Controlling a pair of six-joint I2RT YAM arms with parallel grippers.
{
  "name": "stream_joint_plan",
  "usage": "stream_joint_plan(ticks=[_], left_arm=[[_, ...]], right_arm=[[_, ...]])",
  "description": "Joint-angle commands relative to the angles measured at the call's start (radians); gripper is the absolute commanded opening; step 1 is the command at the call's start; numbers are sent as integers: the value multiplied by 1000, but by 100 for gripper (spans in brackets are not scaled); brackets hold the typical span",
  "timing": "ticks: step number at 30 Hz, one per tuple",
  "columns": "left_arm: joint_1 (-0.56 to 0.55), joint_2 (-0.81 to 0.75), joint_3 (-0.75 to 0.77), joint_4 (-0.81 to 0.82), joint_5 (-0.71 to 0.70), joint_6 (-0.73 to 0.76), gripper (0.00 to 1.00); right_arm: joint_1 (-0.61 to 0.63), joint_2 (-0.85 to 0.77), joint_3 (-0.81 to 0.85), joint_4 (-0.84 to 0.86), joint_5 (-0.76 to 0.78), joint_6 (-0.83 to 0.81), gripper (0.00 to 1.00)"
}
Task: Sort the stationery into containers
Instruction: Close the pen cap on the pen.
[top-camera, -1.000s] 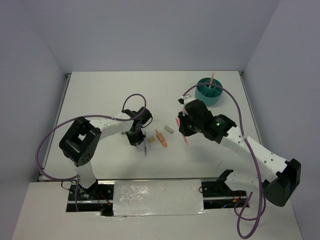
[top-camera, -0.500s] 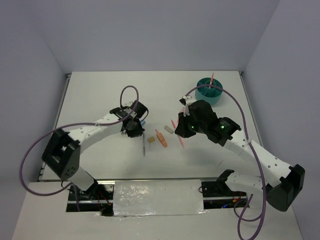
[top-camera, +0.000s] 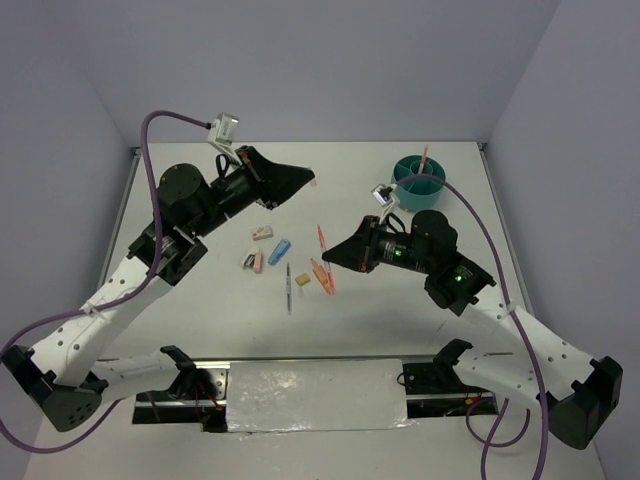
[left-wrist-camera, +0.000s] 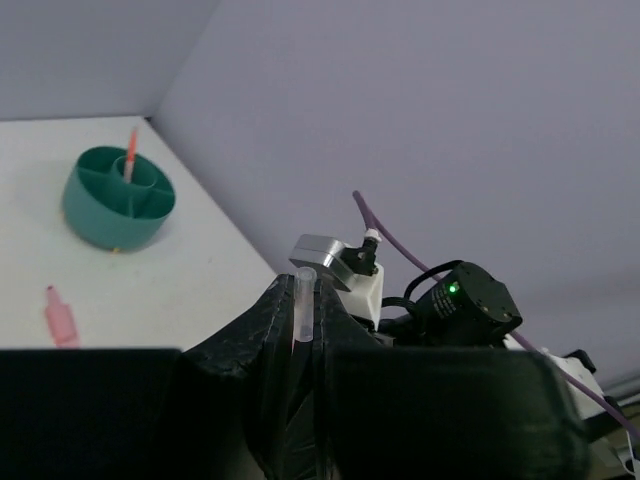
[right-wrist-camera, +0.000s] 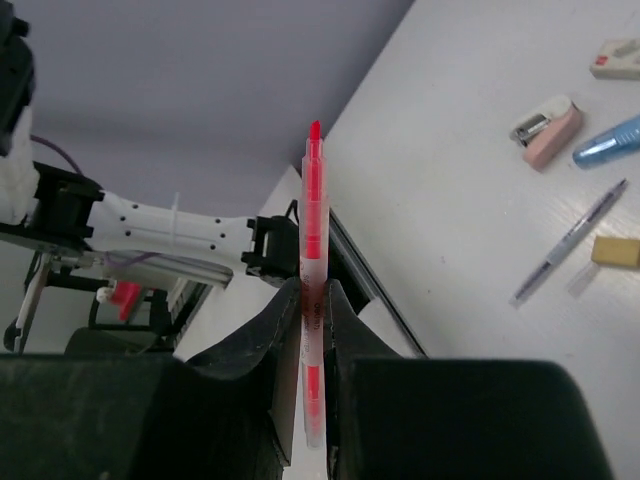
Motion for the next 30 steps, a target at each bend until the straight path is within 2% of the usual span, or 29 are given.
stream_joint_plan(ticks=[1,5,12,30], left_arm=[[6,29,27,120,125,-4,0],[8,22,13,128,148,-17,0],[9,3,-11,129,157,-18,0],[8,-20,-97,159,194,-64,0]], right_arm=[[5,-17,58,126,-37,-1,0],[7,-21,121,92,-60,-73,0],[7,-60,103,100,-83,-97,0],[5,-54,143,70,-8,-157,0]])
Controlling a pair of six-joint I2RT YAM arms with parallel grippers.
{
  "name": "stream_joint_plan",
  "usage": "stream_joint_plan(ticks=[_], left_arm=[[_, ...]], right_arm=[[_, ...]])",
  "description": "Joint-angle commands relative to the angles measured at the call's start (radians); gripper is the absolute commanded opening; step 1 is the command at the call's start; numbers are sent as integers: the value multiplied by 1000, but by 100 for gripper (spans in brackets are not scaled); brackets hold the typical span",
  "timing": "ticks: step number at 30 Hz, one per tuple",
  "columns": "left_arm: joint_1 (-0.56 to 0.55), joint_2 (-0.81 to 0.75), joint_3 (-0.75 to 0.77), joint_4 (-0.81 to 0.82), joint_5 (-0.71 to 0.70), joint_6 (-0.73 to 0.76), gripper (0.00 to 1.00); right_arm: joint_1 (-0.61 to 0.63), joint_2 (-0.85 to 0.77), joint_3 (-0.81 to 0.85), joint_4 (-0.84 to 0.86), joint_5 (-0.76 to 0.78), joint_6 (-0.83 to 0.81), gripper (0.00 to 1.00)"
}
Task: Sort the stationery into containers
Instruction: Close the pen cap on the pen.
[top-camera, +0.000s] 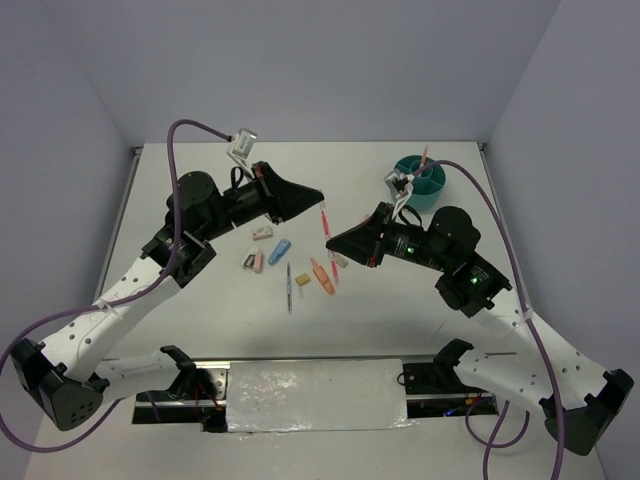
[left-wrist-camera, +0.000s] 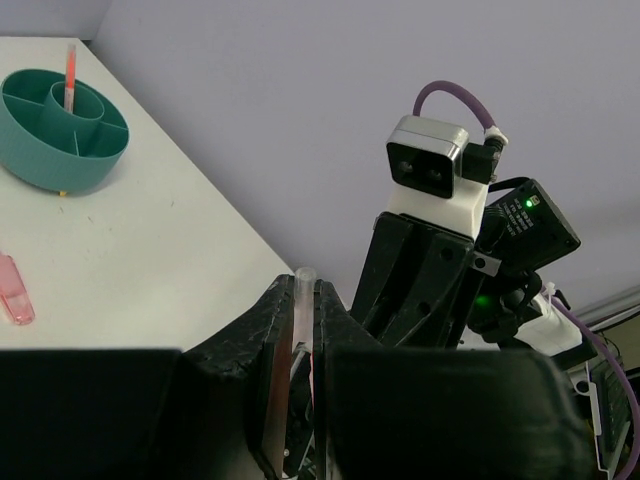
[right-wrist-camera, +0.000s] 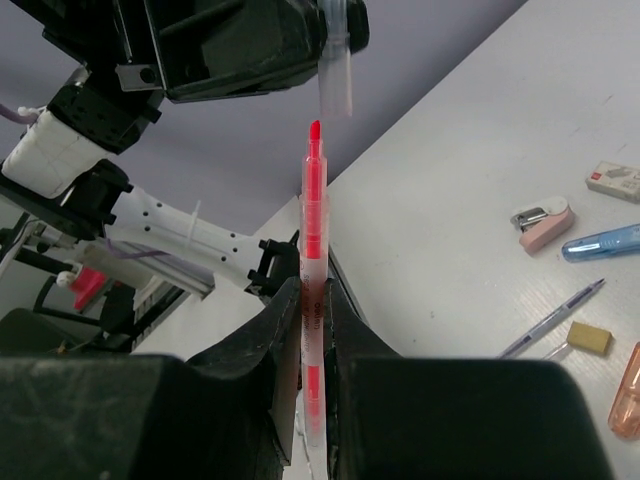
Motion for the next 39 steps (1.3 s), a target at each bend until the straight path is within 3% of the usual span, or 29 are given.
stream_joint_plan(ticks=[1,39], left_arm=[[5,-38,-1,61,12,-9,0],[5,-10,6,44,17,-9,0]], right_arm=[[5,-7,53,25,20,-28,0],[5,9,79,-26,19,-45,0]])
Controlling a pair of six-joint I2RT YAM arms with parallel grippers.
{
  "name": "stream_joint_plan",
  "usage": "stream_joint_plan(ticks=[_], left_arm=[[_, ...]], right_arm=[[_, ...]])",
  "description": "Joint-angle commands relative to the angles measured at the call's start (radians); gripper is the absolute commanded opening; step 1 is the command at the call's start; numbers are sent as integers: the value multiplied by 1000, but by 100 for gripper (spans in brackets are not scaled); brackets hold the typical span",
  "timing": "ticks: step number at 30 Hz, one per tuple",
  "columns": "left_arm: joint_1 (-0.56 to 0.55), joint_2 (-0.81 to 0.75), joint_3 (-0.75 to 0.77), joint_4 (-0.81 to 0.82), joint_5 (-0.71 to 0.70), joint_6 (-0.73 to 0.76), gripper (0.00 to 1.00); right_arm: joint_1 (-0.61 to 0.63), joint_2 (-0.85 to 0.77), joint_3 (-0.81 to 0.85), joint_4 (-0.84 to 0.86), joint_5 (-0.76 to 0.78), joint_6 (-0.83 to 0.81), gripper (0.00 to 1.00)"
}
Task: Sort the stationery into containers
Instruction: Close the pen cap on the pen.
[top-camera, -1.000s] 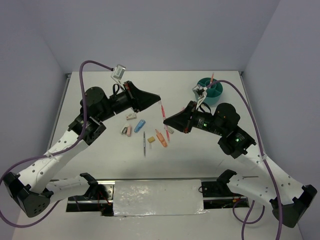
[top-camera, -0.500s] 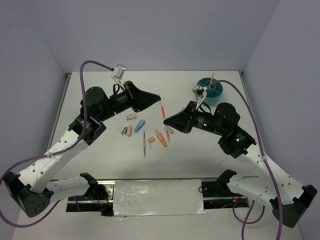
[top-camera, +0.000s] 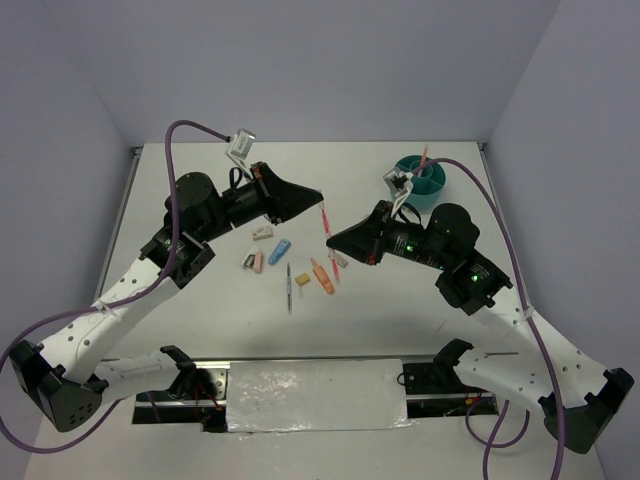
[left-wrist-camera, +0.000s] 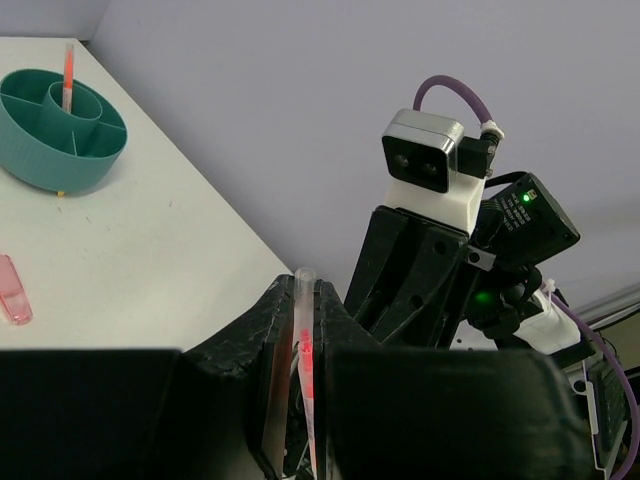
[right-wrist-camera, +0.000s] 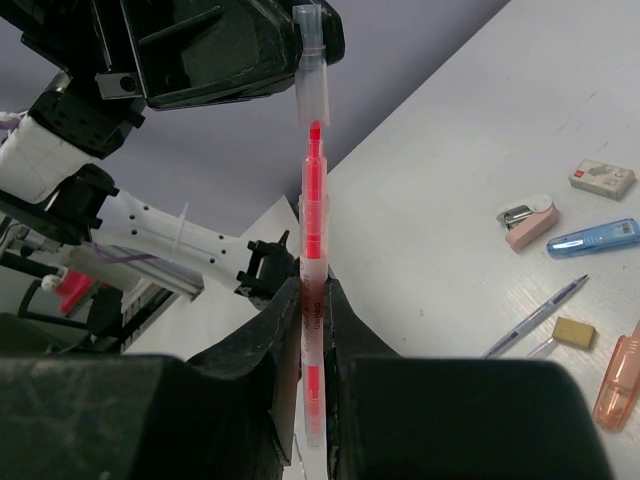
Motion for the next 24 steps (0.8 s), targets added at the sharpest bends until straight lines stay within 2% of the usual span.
stream_joint_plan(ticks=[1,14,20,23,24], left_arm=[[3,3,13,52,21,-6,0],[-3,-6,-19,71,55,-47,0],[-14,-6,-23,59,75,-50,0],[-21,0,-4,39,75,-35,3],[-21,-2,2,20,72,-28,9]], right_arm=[[7,-6,48,14,1,-19,0],[-47,46,134,3,-5,-77,0],[-78,112,196,54,-41,-144,0],[-79,167,247,106,-71,-177,0],[-78,175,267,108,-77,-181,0]])
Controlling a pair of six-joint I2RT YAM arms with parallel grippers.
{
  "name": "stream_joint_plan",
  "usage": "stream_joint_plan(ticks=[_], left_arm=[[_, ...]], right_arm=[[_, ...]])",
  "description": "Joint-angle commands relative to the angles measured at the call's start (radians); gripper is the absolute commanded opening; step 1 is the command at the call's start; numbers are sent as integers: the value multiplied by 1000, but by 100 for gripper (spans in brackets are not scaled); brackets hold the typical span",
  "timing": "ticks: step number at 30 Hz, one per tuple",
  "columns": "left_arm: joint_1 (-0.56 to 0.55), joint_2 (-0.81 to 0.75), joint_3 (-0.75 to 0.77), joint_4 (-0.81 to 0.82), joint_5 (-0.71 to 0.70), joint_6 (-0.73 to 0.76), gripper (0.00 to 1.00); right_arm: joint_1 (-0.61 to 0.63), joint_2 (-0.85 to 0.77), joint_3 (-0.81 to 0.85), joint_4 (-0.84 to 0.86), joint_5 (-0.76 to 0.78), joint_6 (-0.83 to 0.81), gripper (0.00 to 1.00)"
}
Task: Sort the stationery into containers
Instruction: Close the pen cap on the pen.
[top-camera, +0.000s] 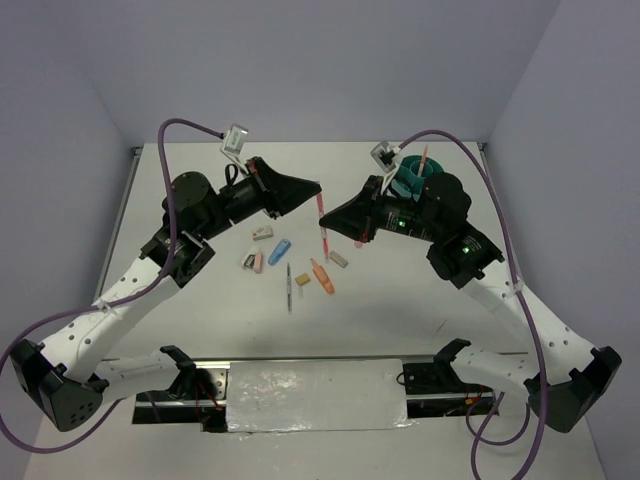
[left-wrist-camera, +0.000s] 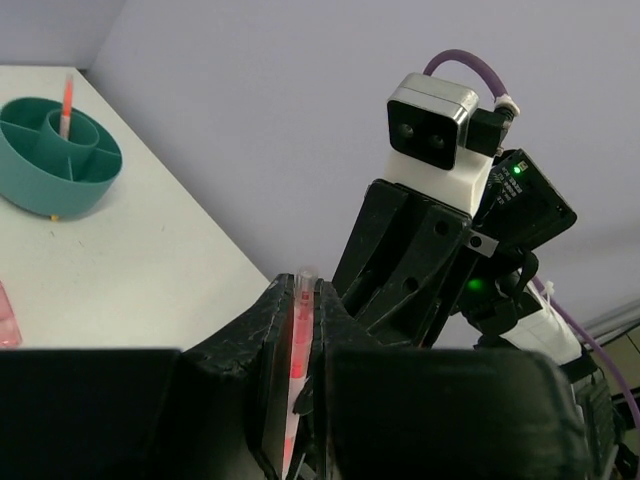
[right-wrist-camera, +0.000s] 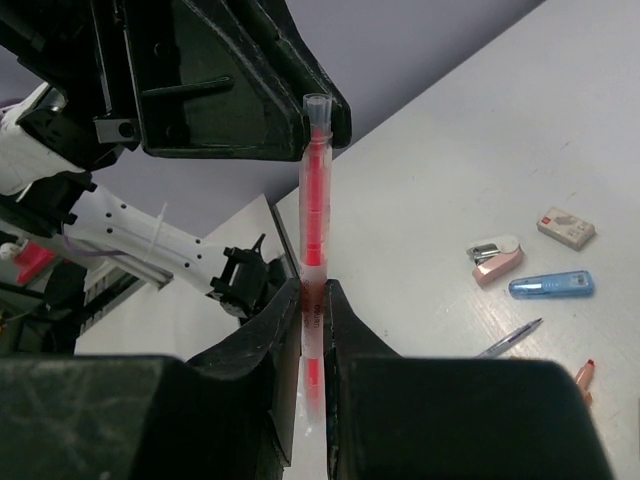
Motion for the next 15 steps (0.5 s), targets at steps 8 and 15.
stream_joint_plan(ticks=[8,15], left_arm=[[-23,26,134,-180,30,122,44],[-22,55,137,-157,50,115,29]], right_arm=[[-13,32,58,124,-20,-59,0],[-10,31,55,132,-17,-52,0]])
